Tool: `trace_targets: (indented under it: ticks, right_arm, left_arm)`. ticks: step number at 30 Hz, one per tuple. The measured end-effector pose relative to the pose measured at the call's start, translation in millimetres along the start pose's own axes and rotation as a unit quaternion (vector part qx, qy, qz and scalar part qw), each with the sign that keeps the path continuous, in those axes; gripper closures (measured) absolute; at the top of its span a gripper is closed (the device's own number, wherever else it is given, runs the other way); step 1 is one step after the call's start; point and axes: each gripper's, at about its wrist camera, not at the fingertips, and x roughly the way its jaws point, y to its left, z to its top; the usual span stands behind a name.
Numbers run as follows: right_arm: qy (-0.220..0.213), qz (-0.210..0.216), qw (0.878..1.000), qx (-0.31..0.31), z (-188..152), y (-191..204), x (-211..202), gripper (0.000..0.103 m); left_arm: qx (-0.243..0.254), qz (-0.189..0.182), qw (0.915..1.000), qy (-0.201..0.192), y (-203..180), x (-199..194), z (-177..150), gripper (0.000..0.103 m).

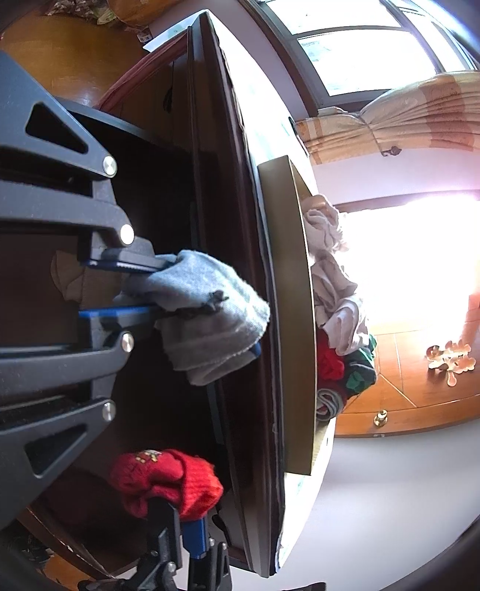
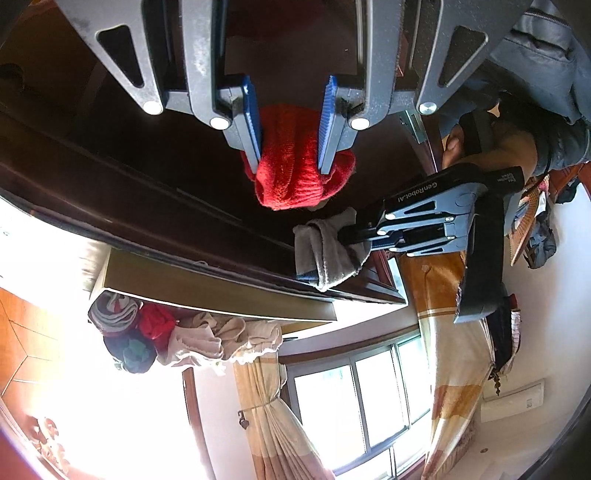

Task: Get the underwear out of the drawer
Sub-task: 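Lift the white sock and red sock up out of the drawer with both tools, then carry both held socks over the tray and lower them onto the clothes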

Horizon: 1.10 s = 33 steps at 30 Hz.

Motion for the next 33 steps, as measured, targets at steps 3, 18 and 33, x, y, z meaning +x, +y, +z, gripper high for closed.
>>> trace_targets:
  ticks: [3,18,33]
  right_arm:
    - [-0.007,0.002,1.000,-0.002,-0.2,1.2,-2.5,0.073]
    - [-0.049,0.005,0.999,-0.012,-1.5,3.9,-14.1,0.073]
    - [-0.095,0.006,0.995,-0.028,-4.1,6.3,-24.2,0.073]
  left_arm:
    - [-0.002,0.000,1.0000,-0.005,0.2,-2.8,-2.1,0.090]
    - [-0.009,-0.002,0.9991,-0.042,1.8,-18.9,-9.5,0.090]
    - [-0.009,0.002,0.9974,-0.071,3.4,-35.0,-11.2,0.090]
